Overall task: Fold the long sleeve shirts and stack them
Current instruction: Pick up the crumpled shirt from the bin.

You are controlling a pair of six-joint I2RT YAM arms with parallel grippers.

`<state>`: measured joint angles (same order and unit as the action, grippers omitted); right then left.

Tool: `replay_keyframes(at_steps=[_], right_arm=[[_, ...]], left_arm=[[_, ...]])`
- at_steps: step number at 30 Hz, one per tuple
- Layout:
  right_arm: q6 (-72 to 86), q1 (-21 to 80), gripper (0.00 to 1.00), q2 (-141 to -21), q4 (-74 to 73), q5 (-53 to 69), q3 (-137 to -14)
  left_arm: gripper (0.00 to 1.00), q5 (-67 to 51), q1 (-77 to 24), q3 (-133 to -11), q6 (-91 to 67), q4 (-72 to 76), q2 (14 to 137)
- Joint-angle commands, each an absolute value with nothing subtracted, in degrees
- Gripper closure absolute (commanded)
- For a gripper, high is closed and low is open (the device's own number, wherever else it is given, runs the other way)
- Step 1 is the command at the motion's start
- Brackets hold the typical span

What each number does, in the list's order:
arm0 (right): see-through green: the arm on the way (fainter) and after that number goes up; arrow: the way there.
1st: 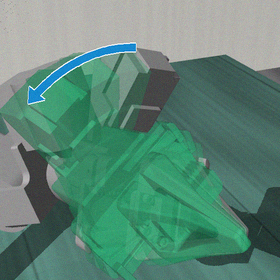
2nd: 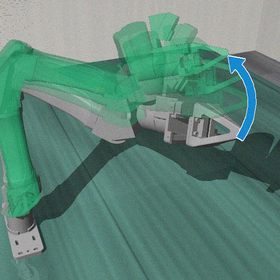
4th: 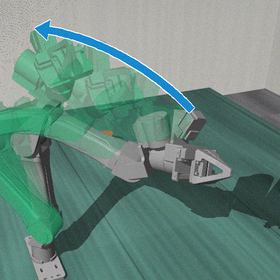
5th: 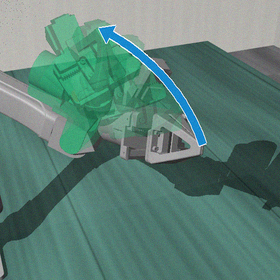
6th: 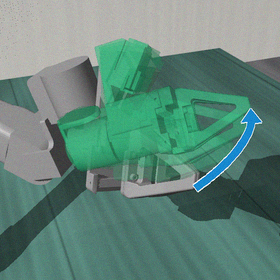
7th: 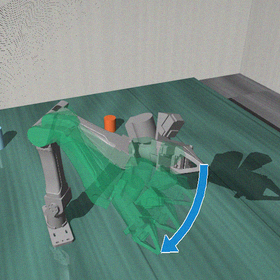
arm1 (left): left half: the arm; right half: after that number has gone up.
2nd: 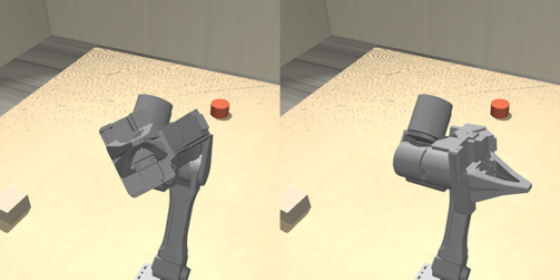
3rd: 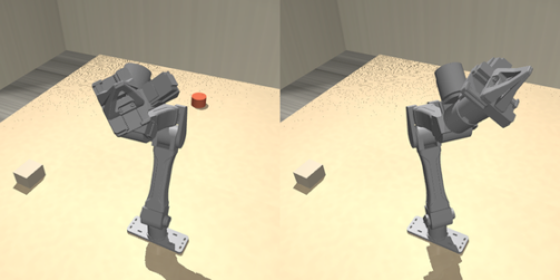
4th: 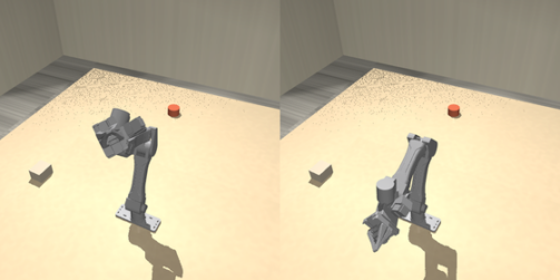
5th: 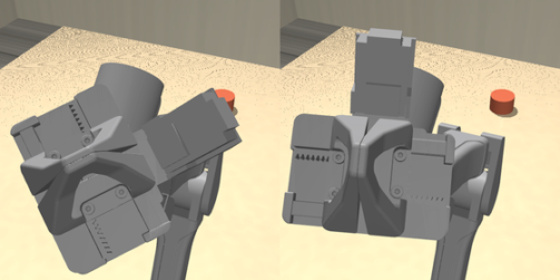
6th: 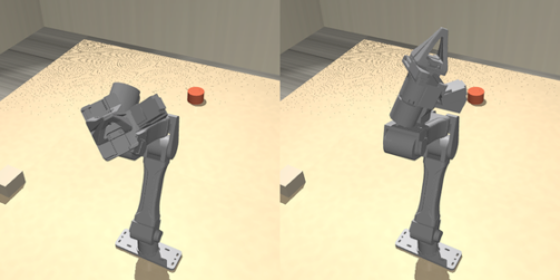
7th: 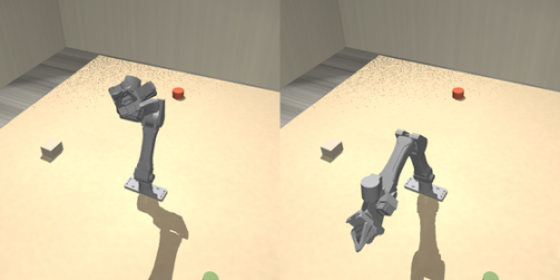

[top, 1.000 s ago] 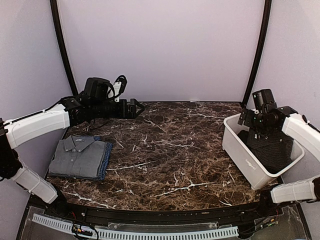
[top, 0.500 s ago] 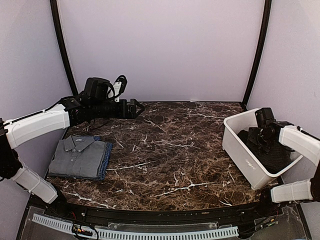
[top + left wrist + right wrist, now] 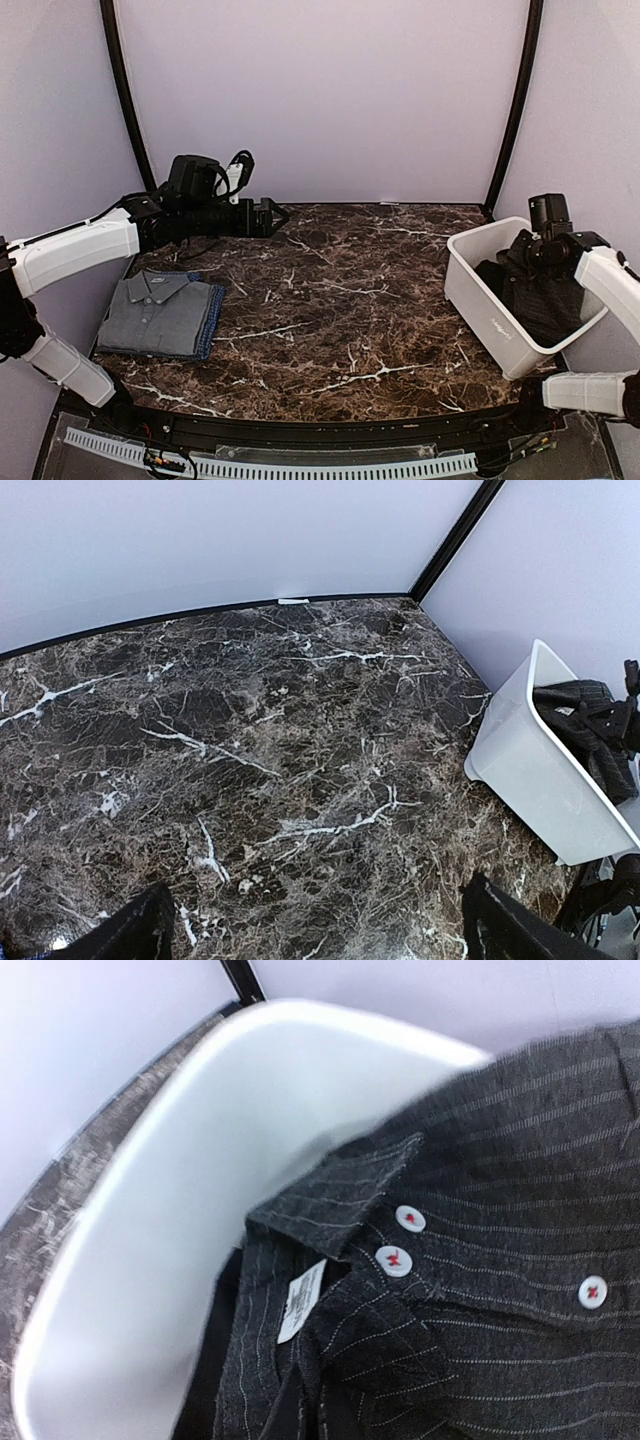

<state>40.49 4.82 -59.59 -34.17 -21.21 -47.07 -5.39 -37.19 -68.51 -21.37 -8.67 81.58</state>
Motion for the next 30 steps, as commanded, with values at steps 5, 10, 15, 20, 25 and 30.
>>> replay_keyframes(at_steps=[5,10,15,20,25,30], right_arm=[[28.22,5.37,1.0,-54.81,-27.51,-8.82,-62.16],[24.07,8.88,1.0,-56.58,-22.43,-0.45,-73.9],[21.59,15.97,1.0,-63.32,-19.09,7.27,-88.99],[21.27,26.9,1.0,-73.59,-15.14,14.15,-104.43],[20.77,38.08,1.0,-84.32,-14.26,18.74,-120.96],[22.68,43.97,1.0,-91.64,-13.73,20.45,-130.92]], left_arm=[[0.01,-6.43,-37.18,-70.11,-21.03,-7.99,80.33],[0.01,-7.37,-37.12,-70.31,-21.42,-7.41,80.43],[0.01,-8.78,-37.14,-70.55,-21.45,-6.66,80.14],[0.01,-9.14,-37.18,-70.8,-21.47,-5.75,79.25],[0.01,-9.52,-37.17,-70.93,-21.29,-5.01,78.15],[0.01,-10.8,-37.15,-69.98,-20.78,-3.87,76.11]])
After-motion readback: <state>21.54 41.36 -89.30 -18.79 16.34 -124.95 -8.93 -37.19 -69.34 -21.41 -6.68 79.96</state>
